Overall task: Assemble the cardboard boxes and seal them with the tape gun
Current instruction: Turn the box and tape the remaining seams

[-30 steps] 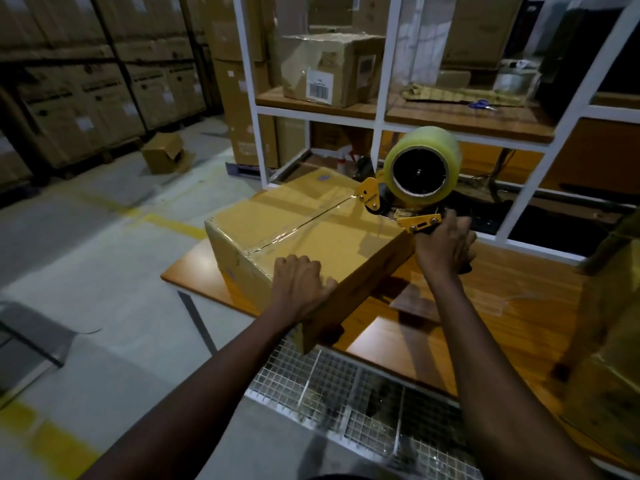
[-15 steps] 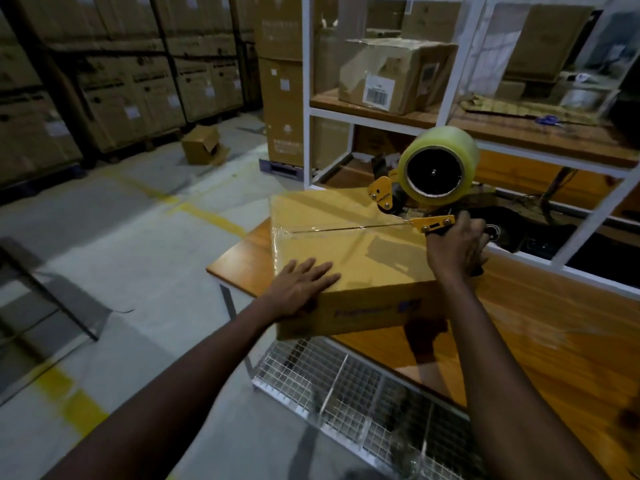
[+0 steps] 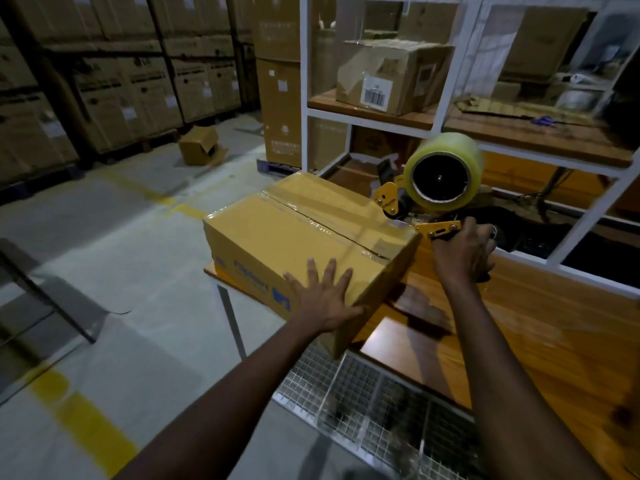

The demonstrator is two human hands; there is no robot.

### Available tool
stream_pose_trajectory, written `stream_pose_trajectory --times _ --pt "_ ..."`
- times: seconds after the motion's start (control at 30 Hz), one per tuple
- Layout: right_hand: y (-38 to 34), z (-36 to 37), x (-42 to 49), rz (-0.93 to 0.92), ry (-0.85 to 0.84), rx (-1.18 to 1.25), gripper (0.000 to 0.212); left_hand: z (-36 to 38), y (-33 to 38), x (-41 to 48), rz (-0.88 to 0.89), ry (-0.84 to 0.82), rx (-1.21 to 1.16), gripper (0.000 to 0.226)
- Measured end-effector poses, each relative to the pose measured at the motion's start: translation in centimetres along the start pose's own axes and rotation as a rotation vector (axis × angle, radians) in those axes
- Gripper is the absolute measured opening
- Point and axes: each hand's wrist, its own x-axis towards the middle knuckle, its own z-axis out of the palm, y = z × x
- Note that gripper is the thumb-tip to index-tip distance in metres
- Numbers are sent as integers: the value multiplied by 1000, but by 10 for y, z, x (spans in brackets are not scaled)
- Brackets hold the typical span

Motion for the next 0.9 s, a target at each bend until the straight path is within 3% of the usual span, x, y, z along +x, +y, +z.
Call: stream_pose_trajectory --times 0.27,0.47,0.57,0.7,0.8,0.9 --pt "16 -7 0 -29 3 -14 33 -1 19 3 16 -49 83 94" --pt "1 13 -13 -111 -59 -41 38 -6 -19 -10 330 -11 190 89" --pt "-16 22 -20 -154 -77 -59 36 -16 -64 -12 455 88 281 77" --pt "-44 32 -29 -209 -100 -50 39 -19 -121 -14 261 191 282 59" --pt "-65 40 -36 -247 -118 -48 39 -18 -142 -16 101 100 258 72" --pt "-86 47 -41 -274 -144 -41 39 -18 -147 -10 76 44 215 77"
